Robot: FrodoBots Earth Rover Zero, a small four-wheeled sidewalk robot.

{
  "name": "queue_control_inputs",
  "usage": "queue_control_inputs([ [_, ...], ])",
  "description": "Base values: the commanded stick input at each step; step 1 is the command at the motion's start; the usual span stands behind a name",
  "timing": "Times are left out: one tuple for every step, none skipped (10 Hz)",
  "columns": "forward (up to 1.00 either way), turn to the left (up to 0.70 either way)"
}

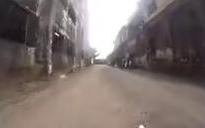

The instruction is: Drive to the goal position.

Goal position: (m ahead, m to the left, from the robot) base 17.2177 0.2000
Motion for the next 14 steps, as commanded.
queue_control_inputs([
  [1.00, 0.00],
  [1.00, 0.00],
  [1.00, 0.00],
  [1.00, 0.00],
  [1.00, 0.00],
  [1.00, 0.00],
  [1.00, 0.00],
  [1.00, 0.00],
  [1.00, 0.00],
  [1.00, 0.00],
  [1.00, 0.00],
  [1.00, 0.00],
  [1.00, 0.00],
  [1.00, 0.00],
])
